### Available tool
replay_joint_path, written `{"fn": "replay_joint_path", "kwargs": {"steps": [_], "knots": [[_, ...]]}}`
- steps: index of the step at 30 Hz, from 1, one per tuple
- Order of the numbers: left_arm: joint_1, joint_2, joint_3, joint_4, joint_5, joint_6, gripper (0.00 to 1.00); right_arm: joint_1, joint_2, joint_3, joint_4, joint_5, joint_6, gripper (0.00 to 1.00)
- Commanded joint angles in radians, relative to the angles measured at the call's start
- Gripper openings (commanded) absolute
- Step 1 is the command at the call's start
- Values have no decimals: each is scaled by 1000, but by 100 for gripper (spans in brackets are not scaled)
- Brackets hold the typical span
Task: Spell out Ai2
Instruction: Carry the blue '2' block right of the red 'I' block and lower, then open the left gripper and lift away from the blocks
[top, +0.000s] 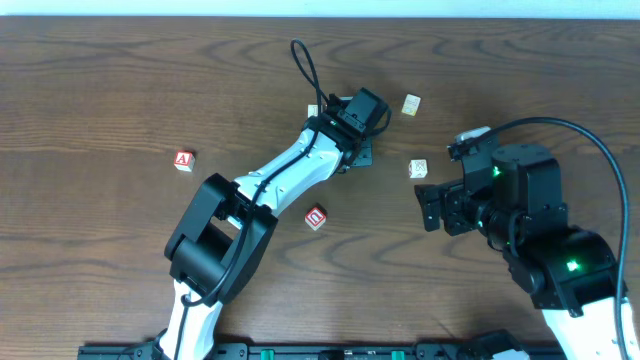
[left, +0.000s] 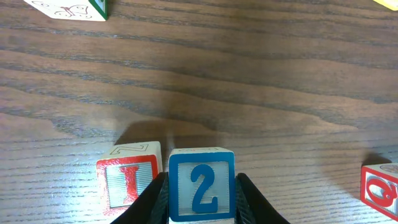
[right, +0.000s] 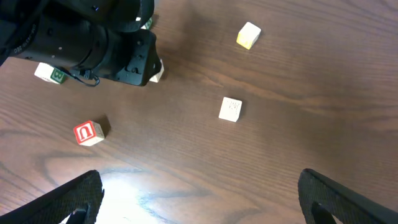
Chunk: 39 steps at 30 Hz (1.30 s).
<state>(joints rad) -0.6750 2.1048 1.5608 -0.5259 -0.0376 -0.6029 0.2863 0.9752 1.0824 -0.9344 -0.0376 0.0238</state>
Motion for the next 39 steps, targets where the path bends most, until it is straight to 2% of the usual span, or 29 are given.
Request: {"fn": "replay_joint_path", "kwargs": {"steps": [1, 8, 14, 17, 22, 26, 27, 35, 39], "knots": [[5, 17, -8, 0, -25, -6, 29, -5, -1, 1, -1, -5, -14, 99], [5, 17, -8, 0, -25, -6, 38, -5, -1, 1, -1, -5, -14, 99], [5, 17, -8, 0, -28, -6, 38, -5, -1, 1, -1, -5, -14, 99], [5, 17, -8, 4, -76, -5, 37, -5, -1, 1, -1, -5, -14, 99], [0, 1, -8, 31, -90, 83, 30, -5, -1, 1, -1, -5, -14, 99], [-16, -39, -8, 36, -96, 164, 8, -5, -1, 1, -1, -4, -14, 99], [-20, -50, -8, 32, -93, 176, 6, -5, -1, 1, -1, -5, -14, 99], [-54, -89, -8, 8, 58, 279, 5, -5, -1, 1, -1, -5, -14, 99], [-61, -89, -8, 7, 61, 289, 6, -5, -1, 1, -1, -5, -14, 99]]}}
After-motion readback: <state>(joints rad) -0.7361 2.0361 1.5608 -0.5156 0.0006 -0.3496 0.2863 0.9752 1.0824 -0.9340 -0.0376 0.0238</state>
